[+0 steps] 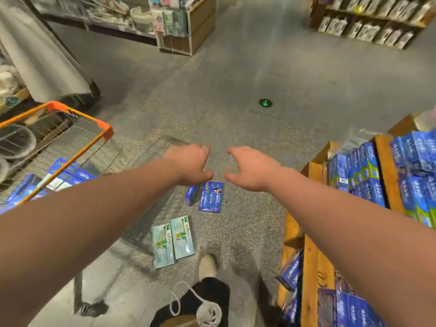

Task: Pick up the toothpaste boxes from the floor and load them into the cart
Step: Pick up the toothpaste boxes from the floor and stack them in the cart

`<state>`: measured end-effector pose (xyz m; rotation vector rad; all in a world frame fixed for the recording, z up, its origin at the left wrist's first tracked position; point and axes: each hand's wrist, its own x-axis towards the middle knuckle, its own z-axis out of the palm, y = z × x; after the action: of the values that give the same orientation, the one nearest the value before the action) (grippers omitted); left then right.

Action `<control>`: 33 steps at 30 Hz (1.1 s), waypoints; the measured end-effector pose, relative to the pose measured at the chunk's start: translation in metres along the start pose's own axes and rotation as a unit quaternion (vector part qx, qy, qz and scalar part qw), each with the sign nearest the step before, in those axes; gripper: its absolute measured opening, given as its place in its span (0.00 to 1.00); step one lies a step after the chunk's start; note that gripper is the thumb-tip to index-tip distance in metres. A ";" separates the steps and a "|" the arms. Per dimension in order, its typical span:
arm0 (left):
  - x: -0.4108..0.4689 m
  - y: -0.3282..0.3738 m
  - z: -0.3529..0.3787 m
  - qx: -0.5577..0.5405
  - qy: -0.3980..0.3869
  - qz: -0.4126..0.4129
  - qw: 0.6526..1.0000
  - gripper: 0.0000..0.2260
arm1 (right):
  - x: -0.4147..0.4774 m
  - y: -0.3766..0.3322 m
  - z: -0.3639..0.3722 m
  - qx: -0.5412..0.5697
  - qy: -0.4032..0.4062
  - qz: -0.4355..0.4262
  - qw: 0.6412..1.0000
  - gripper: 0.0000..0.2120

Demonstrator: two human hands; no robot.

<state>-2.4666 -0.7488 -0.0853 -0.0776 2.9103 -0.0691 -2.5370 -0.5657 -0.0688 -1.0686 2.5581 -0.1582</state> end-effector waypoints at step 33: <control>0.373 -0.104 0.426 -0.191 -0.152 -0.306 0.920 0.24 | 0.519 0.181 0.364 -0.054 -0.231 -0.217 0.947 0.18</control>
<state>-2.7265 -0.8916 -0.5786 -0.9645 2.4377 0.3745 -2.8590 -0.7912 -0.5981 -1.4975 1.9106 0.1132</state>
